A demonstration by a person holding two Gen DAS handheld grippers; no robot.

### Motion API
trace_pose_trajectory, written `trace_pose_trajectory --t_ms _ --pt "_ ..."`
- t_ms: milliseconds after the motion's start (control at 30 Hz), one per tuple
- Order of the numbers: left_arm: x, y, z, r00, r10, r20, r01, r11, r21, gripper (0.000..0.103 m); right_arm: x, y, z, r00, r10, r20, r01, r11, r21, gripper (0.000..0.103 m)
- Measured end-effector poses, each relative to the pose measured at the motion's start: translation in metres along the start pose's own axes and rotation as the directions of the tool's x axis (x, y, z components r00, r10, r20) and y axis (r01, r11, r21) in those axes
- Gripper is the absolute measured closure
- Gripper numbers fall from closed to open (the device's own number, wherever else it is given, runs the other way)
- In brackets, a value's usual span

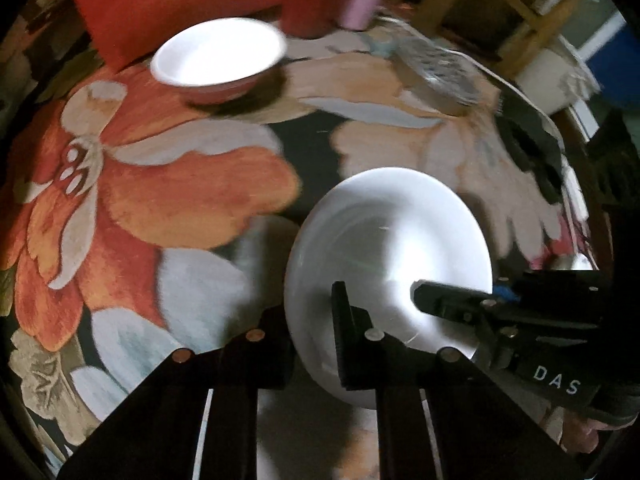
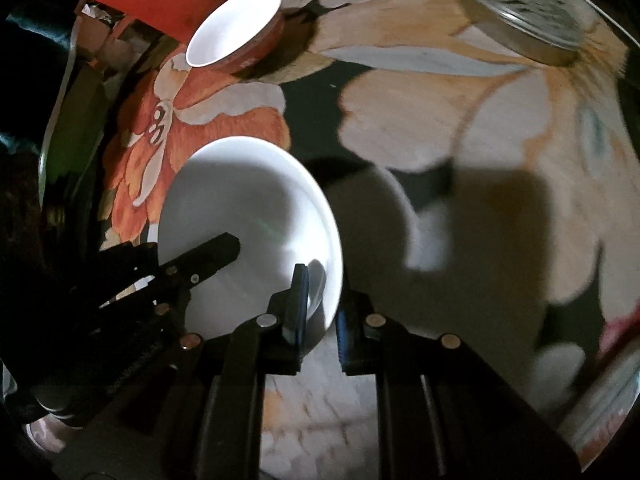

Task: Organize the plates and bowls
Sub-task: 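Lift the white bowl and carry it over the plate stack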

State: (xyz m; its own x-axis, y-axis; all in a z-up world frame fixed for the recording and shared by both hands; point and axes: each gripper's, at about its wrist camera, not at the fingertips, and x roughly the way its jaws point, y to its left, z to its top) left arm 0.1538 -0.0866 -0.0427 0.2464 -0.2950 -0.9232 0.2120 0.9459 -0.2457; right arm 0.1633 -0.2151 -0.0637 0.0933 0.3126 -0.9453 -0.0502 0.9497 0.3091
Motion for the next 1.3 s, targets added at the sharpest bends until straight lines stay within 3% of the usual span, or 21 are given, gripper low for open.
trace_pose_trajectory --t_ms 233,533,1000,1300 --pt "-0.024 -0.073 -0.007 0.996 -0.086 0.025 0.083 0.993 0.086 0.089 -0.061 -0.036 -0.043 0.998 -0.045 0.046 0.039 0.992 0.116 0.088" --pt "-0.029 -0.15 -0.022 0.986 -0.168 -0.006 0.166 0.966 0.198 0.089 -0.107 -0.076 -0.091 0.986 -0.139 0.092 0.116 0.969 0.216 0.087" --pt "-0.018 -0.246 -0.033 0.97 -0.236 -0.063 0.244 0.914 0.326 0.089 -0.153 -0.144 -0.138 0.973 -0.203 0.106 0.154 0.924 0.35 0.087" --pt "-0.001 -0.296 -0.044 0.965 -0.233 -0.117 0.26 0.883 0.391 0.089 -0.163 -0.18 -0.163 0.969 -0.228 0.09 0.17 0.889 0.426 0.087"
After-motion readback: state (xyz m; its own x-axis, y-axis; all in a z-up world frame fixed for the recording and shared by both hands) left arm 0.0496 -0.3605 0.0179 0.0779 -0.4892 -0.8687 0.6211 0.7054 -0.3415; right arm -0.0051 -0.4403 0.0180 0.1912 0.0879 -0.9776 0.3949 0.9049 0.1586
